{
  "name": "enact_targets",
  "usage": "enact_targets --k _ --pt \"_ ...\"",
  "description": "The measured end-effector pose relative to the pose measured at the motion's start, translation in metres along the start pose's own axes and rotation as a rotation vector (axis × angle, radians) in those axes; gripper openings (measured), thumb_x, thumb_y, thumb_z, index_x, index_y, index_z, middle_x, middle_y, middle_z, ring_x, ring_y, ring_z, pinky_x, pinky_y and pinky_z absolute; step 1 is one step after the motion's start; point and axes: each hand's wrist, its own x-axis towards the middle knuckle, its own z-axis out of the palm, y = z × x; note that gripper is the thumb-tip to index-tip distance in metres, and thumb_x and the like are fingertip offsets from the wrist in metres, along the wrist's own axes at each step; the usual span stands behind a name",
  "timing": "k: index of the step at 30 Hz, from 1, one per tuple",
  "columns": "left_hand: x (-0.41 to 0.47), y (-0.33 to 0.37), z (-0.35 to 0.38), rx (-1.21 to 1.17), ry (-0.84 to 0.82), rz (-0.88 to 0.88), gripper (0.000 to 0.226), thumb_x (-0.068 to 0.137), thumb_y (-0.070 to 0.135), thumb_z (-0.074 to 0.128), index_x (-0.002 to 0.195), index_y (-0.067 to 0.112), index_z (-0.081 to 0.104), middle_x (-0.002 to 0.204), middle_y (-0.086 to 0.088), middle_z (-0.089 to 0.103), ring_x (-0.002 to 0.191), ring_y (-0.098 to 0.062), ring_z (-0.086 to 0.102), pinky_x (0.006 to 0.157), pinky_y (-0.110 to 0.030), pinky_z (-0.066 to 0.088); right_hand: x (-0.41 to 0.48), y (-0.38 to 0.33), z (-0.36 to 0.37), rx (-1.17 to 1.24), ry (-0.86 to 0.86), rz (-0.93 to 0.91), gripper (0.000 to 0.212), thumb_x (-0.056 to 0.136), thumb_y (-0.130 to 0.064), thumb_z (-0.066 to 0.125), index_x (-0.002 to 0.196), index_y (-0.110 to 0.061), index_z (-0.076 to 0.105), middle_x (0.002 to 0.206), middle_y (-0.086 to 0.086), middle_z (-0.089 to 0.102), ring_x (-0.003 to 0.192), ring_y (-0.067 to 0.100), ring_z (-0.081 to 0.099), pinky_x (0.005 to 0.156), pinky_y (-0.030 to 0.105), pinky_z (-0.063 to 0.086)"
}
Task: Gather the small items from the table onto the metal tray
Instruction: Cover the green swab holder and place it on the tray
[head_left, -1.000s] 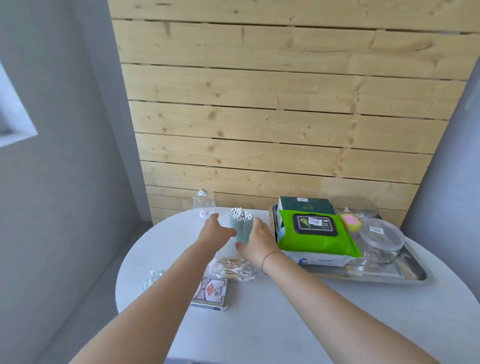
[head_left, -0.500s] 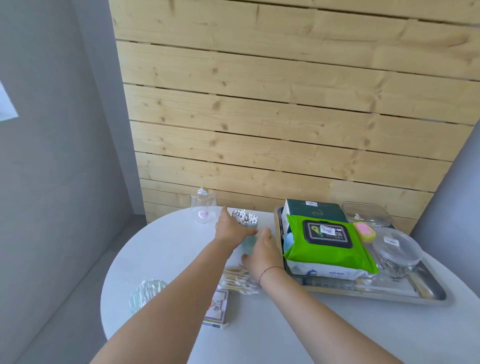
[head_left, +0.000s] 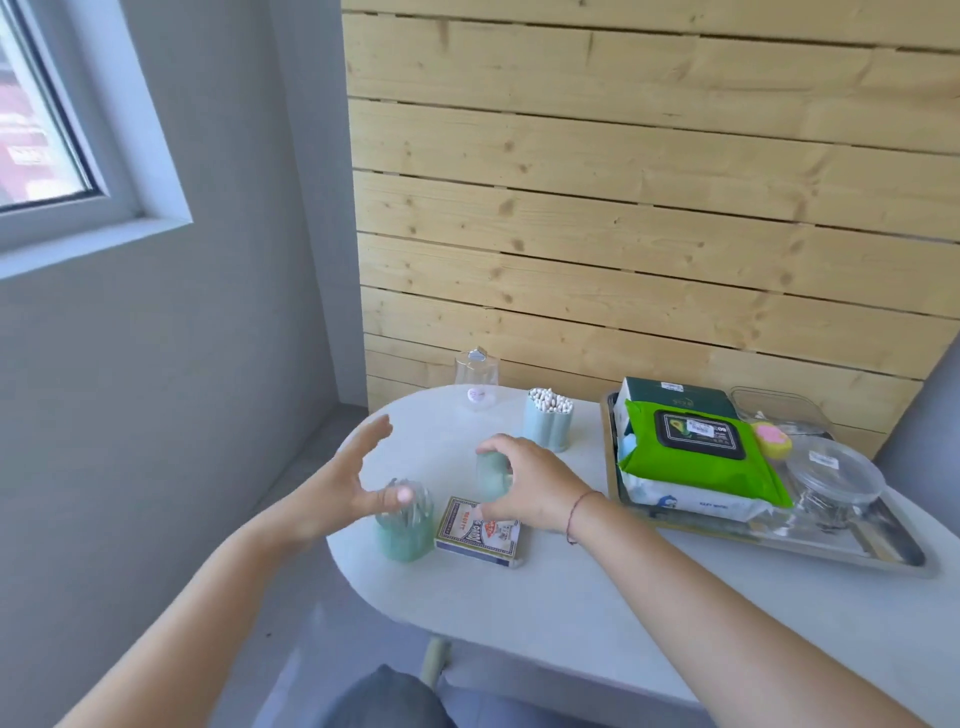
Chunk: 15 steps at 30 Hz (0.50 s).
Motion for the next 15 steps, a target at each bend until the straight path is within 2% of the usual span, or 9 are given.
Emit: enact_targets --k 3,5,7,8,10,12,15 --pt "-0.011 -0.03 0.011 -0.059 -0.091 -0.091 0.146 0.04 0.064 0.084 0.149 0.03 -0.007 0.155 0.014 0.015 0.145 -0.007 0.013 0.115 -0.027 0.016 0.0 -0.014 0.014 -0.052 -0.096 -0.024 0.075 0.068 -0.03 0.079 0.133 -0.023 0.043 0.13 0.007 0.043 0.12 0.021 0.047 0.096 0.027 0.038" --pt "-0.013 -0.042 0.02 -0.1 -0.089 -0.137 0.138 0.056 0.036 0.089 0.149 0.028 -0.012 0.15 0.016 0.019 0.14 -0.006 0.021 0.108 -0.022 0.021 0.001 -0.025 0.023 -0.084 -0.11 -0.043 0.074 0.069 -0.032 0.078 0.133 -0.021 0.041 0.131 0.006 0.043 0.123 0.021 0.045 0.097 0.029 0.037" --pt "-0.012 -0.047 0.028 -0.087 -0.019 -0.135 0.121 0.064 0.021 0.086 0.15 0.026 0.001 0.143 0.015 0.032 0.132 -0.006 0.035 0.106 -0.023 0.03 0.002 -0.035 0.031 -0.087 -0.096 -0.061 0.073 0.07 -0.032 0.078 0.131 -0.019 0.039 0.132 0.005 0.044 0.121 0.021 0.045 0.095 0.029 0.037" --pt "-0.009 -0.048 0.031 -0.068 0.031 -0.109 0.107 0.064 0.023 0.085 0.148 0.026 0.018 0.139 0.011 0.044 0.126 -0.009 0.046 0.105 -0.027 0.037 0.003 -0.037 0.033 -0.069 -0.085 -0.065 0.072 0.07 -0.031 0.077 0.129 -0.018 0.039 0.131 0.004 0.044 0.118 0.02 0.046 0.092 0.029 0.038" --pt "-0.008 -0.049 0.033 -0.065 0.099 -0.038 0.072 0.064 0.026 0.083 0.127 0.027 0.049 0.117 0.006 0.066 0.109 -0.013 0.062 0.098 -0.036 0.049 0.005 -0.044 0.036 -0.023 -0.073 -0.068 0.068 0.071 -0.031 0.077 0.126 -0.018 0.039 0.122 0.001 0.047 0.106 0.018 0.047 0.084 0.028 0.038" --pt "-0.009 -0.05 0.035 -0.077 0.12 0.004 0.052 0.067 0.024 0.081 0.113 0.029 0.058 0.107 0.002 0.07 0.101 -0.017 0.065 0.093 -0.036 0.051 0.006 -0.047 0.037 -0.011 -0.046 -0.082 0.065 0.071 -0.031 0.076 0.123 -0.019 0.04 0.112 -0.003 0.047 0.098 0.017 0.047 0.08 0.028 0.037" --pt "-0.008 -0.05 0.038 -0.081 0.121 0.037 0.049 0.069 0.02 0.08 0.113 0.029 0.057 0.106 0.002 0.07 0.099 -0.016 0.065 0.089 -0.031 0.051 0.009 -0.051 0.035 -0.054 -0.02 -0.122 0.064 0.071 -0.031 0.076 0.125 -0.023 0.042 0.119 -0.001 0.05 0.104 0.017 0.049 0.087 0.029 0.041"
